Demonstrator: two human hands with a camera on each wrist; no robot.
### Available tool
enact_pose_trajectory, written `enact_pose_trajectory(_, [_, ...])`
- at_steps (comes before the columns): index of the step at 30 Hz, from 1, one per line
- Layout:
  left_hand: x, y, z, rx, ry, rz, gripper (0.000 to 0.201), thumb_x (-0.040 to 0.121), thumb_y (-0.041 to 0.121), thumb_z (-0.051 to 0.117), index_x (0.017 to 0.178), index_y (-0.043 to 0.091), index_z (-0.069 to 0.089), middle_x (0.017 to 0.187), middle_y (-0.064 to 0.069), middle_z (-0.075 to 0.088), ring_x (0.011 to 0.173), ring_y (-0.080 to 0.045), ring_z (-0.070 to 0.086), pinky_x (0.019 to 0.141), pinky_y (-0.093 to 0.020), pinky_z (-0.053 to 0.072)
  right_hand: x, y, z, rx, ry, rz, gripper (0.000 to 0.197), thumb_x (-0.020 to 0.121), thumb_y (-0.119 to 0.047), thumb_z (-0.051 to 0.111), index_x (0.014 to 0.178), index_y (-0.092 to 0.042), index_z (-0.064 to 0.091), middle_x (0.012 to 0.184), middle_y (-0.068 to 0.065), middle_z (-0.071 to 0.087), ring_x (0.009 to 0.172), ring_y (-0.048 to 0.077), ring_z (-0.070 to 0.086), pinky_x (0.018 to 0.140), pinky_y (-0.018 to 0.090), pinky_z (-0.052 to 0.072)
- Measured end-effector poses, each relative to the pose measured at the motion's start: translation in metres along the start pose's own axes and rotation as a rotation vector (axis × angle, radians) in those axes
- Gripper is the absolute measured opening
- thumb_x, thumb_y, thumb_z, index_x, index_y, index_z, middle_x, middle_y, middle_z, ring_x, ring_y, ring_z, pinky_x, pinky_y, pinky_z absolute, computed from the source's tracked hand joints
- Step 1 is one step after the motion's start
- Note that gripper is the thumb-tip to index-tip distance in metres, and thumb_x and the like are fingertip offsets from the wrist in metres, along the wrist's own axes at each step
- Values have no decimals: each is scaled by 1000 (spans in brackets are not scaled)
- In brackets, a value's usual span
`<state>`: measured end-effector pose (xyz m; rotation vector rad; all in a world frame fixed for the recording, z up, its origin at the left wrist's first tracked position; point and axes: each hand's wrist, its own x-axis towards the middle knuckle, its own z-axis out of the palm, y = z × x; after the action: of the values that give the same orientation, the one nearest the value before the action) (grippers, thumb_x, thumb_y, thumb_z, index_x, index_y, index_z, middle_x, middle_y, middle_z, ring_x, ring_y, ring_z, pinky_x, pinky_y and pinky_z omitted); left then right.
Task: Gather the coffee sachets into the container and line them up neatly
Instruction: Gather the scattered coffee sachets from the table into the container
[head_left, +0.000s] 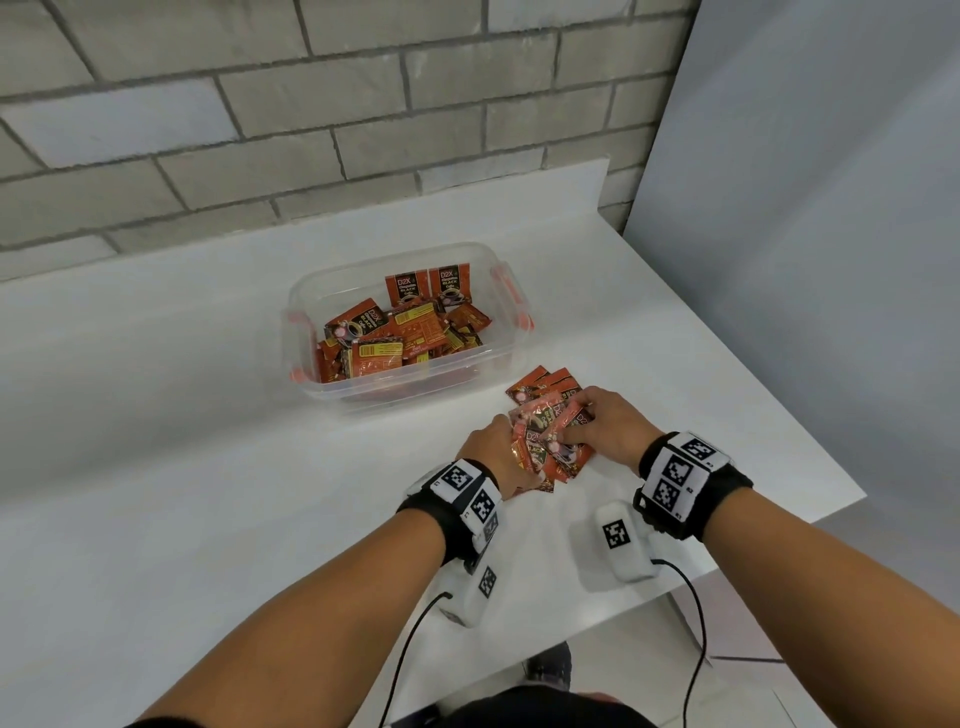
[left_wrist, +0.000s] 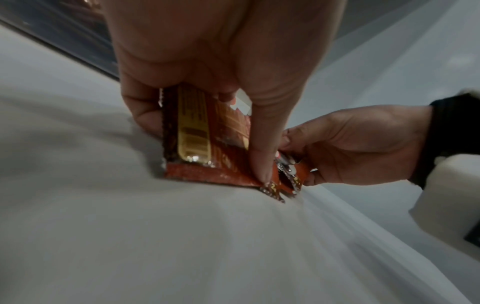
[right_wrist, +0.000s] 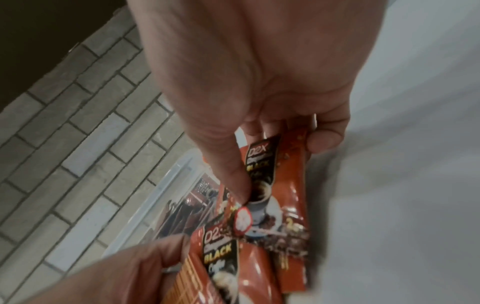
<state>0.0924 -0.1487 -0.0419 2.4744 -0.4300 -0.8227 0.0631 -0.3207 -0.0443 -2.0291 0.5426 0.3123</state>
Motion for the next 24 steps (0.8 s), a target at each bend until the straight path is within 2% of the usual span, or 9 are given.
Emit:
enact_pose_trajectory(3, [-3, -9, -7, -52, -9, 10, 50, 72, 30, 81, 101, 18, 42, 108, -2, 63, 90, -17, 57, 69, -22, 42, -10, -6, -8, 180, -37, -10, 16, 83, -5, 69, 96, -13, 63, 101, 11, 69, 92, 26, 66, 83, 39, 55])
enact_pose_trajectory(5, [-7, -15, -16, -105, -2, 32, 42, 74, 27, 79, 99, 21, 47, 102, 2, 64, 83, -12, 58, 62, -17, 41, -17, -5, -18, 337, -45, 11, 15, 87, -5, 64, 102, -6, 65, 101, 15, 70, 86, 24, 69, 71, 33, 57])
enact_pose_trajectory(7, [-11, -16, -28, -111, 35, 71, 29, 79, 29, 75, 99, 21, 55, 99, 3, 65, 84, -12, 58, 63, -17, 43, -21, 4, -28, 422, -52, 40, 17, 89, -6, 62, 105, -5, 66, 103, 16, 71, 82, 23, 70, 65, 26, 56])
enact_pose_trajectory(10, [-9, -8, -42, -81, 81, 121, 25, 84, 33, 70, 101, 18, 61, 98, 3, 66, 88, -14, 60, 75, -24, 46, -27, 15, -36, 385, -113, 63, 18, 88, -7, 62, 105, -6, 67, 100, 14, 72, 78, 18, 70, 63, 21, 54])
enact_pose_trajectory(13, [3, 8, -46, -53, 60, 147, 29, 84, 35, 69, 103, 16, 58, 100, 0, 68, 89, -16, 63, 76, -28, 50, -32, 13, -34, 224, -169, 44, 10, 87, -9, 65, 97, -11, 66, 87, 3, 71, 65, 7, 67, 53, 14, 48])
enact_pose_trajectory(15, [15, 20, -43, -30, 51, 144, 36, 83, 36, 70, 105, 15, 52, 100, -2, 66, 87, -18, 61, 72, -28, 48, -30, 9, -27, 138, -158, 9, 12, 85, -11, 69, 93, -16, 61, 89, 1, 68, 72, 8, 66, 62, 17, 51])
enact_pose_trajectory(17, [25, 31, -38, 0, 43, 139, 46, 80, 36, 73, 110, 14, 45, 103, -4, 64, 91, -21, 61, 74, -32, 50, -24, 9, -19, 73, -65, -18, 24, 83, -14, 72, 101, -14, 57, 95, 2, 66, 85, 16, 65, 76, 25, 52])
enact_pose_trajectory(20, [36, 41, -28, 71, 31, 97, 57, 78, 35, 75, 118, 14, 41, 112, -8, 61, 98, -27, 62, 81, -37, 53, -14, 9, -21, 119, 75, -9, 38, 82, -14, 72, 115, -10, 53, 100, 4, 65, 90, 18, 64, 79, 28, 52])
enact_pose_trajectory(24, [42, 36, -22, 67, 32, 24, 55, 79, 36, 73, 118, 15, 40, 113, -9, 61, 98, -26, 62, 84, -39, 54, -1, 6, -25, 83, 69, 14, 37, 82, -19, 72, 115, -9, 58, 107, 9, 68, 96, 24, 65, 90, 40, 52])
